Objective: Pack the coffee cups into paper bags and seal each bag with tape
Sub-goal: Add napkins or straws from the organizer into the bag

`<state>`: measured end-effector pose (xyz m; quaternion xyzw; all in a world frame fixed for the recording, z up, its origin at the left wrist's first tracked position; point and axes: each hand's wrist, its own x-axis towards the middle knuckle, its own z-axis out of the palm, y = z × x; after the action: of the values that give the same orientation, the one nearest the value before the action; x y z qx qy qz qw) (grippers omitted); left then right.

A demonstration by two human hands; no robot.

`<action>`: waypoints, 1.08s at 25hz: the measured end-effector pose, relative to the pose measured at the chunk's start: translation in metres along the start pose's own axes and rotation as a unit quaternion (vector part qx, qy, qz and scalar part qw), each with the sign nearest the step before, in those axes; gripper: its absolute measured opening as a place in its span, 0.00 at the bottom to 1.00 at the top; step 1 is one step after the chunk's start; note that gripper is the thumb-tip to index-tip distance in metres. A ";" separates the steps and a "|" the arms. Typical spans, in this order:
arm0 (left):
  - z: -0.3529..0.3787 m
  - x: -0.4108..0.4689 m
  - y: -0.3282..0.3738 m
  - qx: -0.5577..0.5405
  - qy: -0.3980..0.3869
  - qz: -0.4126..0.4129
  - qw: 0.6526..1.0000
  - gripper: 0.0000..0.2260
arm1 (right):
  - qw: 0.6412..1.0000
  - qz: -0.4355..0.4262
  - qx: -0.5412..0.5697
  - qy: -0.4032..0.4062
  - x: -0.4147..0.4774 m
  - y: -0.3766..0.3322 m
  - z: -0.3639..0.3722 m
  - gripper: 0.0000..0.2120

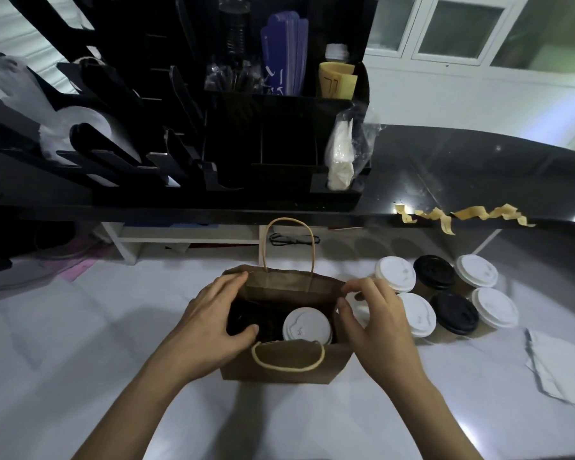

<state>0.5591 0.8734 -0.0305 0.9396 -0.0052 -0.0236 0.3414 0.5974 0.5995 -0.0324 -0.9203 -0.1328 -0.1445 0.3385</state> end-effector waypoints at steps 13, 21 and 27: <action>0.016 0.000 0.012 -0.031 0.145 0.009 0.989 0.20 | 0.993 0.071 0.077 -0.047 -0.018 0.019 -0.008 0.15; 0.012 -0.012 -0.005 -0.078 0.104 -0.039 0.991 0.14 | 0.991 0.069 0.096 -0.067 -0.016 0.017 -0.003 0.14; 0.017 -0.012 -0.008 -0.088 0.044 -0.009 0.995 0.10 | 0.989 0.063 0.115 -0.074 -0.014 0.013 -0.003 0.17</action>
<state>0.5460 0.8686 -0.0479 0.9062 0.0202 0.0144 0.4221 0.5880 0.5863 -0.0428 -0.8901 -0.1151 -0.0378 0.4394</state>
